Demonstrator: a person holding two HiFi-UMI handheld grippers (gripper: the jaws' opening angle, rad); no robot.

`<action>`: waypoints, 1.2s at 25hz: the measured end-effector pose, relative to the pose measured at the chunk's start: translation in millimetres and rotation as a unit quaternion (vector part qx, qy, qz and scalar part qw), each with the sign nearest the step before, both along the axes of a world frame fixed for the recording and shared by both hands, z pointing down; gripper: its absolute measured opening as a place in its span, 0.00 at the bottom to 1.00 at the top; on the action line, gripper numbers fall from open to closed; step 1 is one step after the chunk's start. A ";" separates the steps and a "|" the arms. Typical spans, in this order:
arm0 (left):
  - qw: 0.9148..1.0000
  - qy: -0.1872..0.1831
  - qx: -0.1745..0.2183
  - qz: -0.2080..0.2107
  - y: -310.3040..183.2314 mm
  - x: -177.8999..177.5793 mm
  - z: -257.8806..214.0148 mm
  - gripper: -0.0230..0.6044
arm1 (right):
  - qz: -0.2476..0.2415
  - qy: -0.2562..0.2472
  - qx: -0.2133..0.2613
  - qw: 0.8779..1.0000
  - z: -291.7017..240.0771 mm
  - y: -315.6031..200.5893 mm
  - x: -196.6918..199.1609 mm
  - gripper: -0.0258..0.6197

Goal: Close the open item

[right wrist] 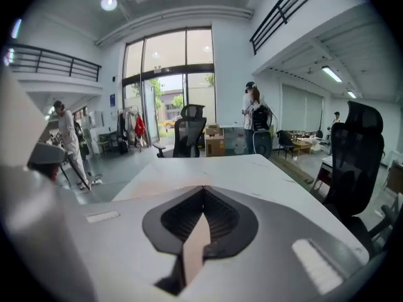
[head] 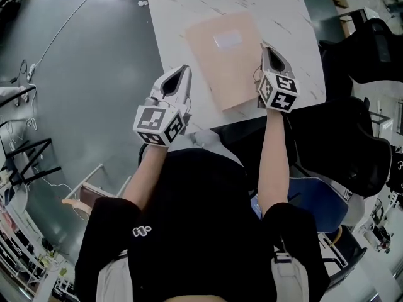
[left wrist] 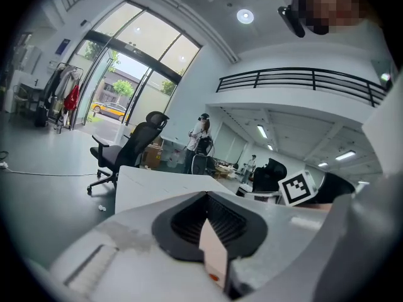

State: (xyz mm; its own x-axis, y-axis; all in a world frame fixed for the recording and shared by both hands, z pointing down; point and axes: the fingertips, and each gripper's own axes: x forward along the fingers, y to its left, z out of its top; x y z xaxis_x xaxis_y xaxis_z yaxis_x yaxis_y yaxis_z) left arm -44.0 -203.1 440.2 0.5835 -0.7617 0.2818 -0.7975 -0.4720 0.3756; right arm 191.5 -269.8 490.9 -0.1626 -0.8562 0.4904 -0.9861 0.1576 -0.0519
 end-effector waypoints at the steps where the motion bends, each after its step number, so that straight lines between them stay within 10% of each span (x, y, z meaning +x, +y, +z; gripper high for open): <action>1: 1.000 0.002 0.005 0.004 -0.5 1.4 -3.3 0.03 | 0.000 -0.015 0.019 1.000 -12.4 3.8 -3.1 0.03; 18: 0.979 -0.053 0.186 0.062 3.9 14.6 -115.7 0.03 | -0.073 -0.091 0.219 0.969 -172.2 83.2 -96.5 0.04; 30: 0.982 -0.041 0.184 0.030 32.5 -8.1 -119.5 0.03 | -0.082 -0.083 0.221 0.968 -172.8 122.7 -136.2 0.04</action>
State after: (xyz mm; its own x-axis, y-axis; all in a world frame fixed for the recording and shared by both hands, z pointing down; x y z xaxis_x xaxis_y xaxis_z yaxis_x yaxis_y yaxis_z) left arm -52.0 -170.6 320.7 0.6175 -0.7854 0.0420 -0.7844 -0.6109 0.1077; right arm 55.3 -147.1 318.1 -0.3588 -0.9327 0.0373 -0.9299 0.3538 -0.1004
